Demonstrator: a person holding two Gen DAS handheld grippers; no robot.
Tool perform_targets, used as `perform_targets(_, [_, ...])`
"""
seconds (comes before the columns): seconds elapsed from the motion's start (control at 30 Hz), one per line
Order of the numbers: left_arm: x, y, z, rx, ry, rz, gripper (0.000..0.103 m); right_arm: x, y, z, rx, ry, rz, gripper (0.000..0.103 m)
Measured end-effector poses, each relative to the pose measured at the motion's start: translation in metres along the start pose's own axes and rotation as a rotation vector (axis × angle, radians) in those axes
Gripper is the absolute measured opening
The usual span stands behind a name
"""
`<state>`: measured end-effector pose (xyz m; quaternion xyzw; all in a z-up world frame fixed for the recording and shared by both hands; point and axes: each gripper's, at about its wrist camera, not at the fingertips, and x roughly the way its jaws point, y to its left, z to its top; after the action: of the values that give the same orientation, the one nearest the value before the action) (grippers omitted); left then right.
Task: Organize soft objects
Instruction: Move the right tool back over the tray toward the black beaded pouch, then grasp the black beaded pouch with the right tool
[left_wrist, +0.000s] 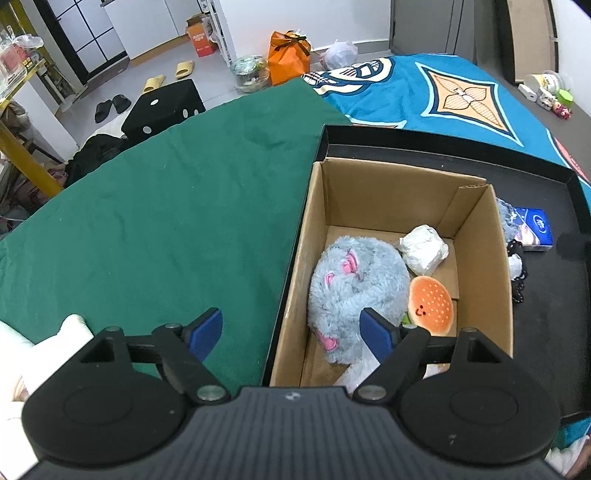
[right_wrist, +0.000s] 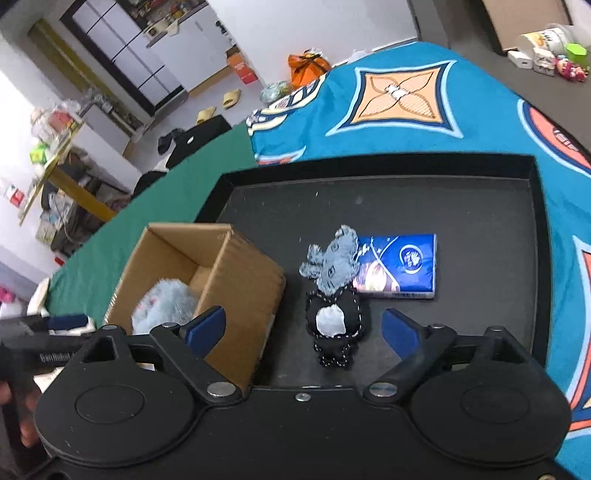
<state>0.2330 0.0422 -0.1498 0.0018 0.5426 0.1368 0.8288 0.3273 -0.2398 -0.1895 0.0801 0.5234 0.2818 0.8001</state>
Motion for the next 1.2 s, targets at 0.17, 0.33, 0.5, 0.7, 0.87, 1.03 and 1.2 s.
perform_targets(0.17, [0.008,-0.006,0.004,0.018,0.014,0.021,0.08,0.019,-0.012,-0.006,-0.015,0.048,-0.026,0.074])
perform_targets(0.33, [0.017,-0.008,0.005,0.021,0.034,0.03,0.08,0.033,-0.015,-0.008,-0.043,0.072,-0.04,0.068])
perform_targets(0.5, [0.024,-0.008,0.007,0.018,0.046,0.028,0.08,0.042,-0.013,-0.009,-0.079,0.075,-0.045,0.066])
perform_targets(0.7, [0.023,-0.006,0.008,0.014,0.046,0.02,0.08,0.053,-0.011,-0.007,-0.106,0.069,-0.063,0.061])
perform_targets(0.87, [0.024,-0.004,0.006,0.011,0.044,0.013,0.08,0.053,-0.007,-0.009,-0.12,0.084,-0.054,0.033])
perform_targets(1.03, [0.024,-0.003,0.006,0.006,0.042,0.01,0.08,0.044,-0.002,-0.011,-0.138,0.081,-0.05,0.021])
perform_targets(1.2, [0.023,-0.003,0.003,0.011,0.04,0.009,0.08,0.031,-0.001,-0.011,-0.129,0.049,-0.068,0.017])
